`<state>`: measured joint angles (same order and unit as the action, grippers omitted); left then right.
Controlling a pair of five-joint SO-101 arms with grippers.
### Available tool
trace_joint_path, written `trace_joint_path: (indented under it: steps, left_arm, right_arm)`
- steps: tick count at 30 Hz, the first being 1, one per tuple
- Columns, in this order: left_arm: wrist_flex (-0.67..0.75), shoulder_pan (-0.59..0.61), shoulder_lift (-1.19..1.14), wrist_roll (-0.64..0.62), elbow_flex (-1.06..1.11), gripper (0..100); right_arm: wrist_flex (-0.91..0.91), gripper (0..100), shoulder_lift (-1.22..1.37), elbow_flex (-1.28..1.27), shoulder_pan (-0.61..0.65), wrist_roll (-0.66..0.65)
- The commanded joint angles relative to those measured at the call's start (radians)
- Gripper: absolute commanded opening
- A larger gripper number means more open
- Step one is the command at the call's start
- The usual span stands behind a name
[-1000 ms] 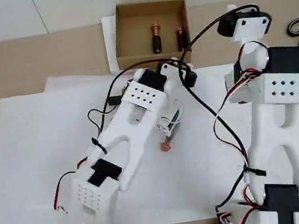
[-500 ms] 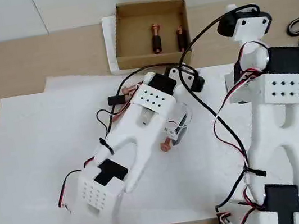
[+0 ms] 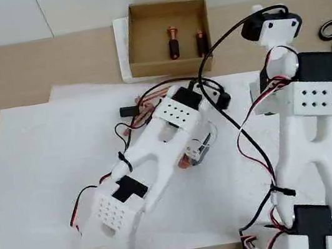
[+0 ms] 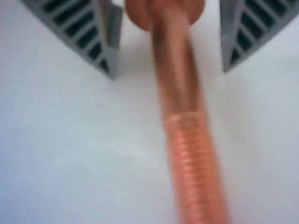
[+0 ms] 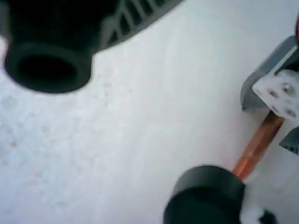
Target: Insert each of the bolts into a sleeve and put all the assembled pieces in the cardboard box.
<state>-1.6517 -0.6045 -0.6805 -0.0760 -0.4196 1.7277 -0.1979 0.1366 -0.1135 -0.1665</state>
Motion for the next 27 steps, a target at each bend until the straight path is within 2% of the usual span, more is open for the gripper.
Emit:
trace_joint_path:
  steps: [1,5,11,16,20,27]
  left_arm:
    - [0.014,-0.028,0.002,0.021,-0.018,0]
    - [-0.014,-0.037,0.025,0.037,-0.036,0]
    - [-0.092,-0.028,0.143,0.046,-0.203,0]
    - [-0.1,0.064,0.258,0.19,-0.236,0]
    - [-0.1,0.184,0.356,0.397,-0.213,0]
    - [-0.1,0.37,0.508,0.967,-0.042,0]
  right_arm:
    - [-0.013,0.3,-0.044,0.0,-0.007,0.005]
    - [-0.021,0.3,-0.042,0.0,-0.005,0.005]
    - [-0.027,0.3,-0.042,0.0,-0.004,0.005]
    - [-0.027,0.3,-0.044,0.003,-0.007,0.003]
    - [-0.027,0.3,-0.044,0.005,-0.008,0.003]
    - [-0.027,0.3,-0.044,0.005,-0.008,0.003]
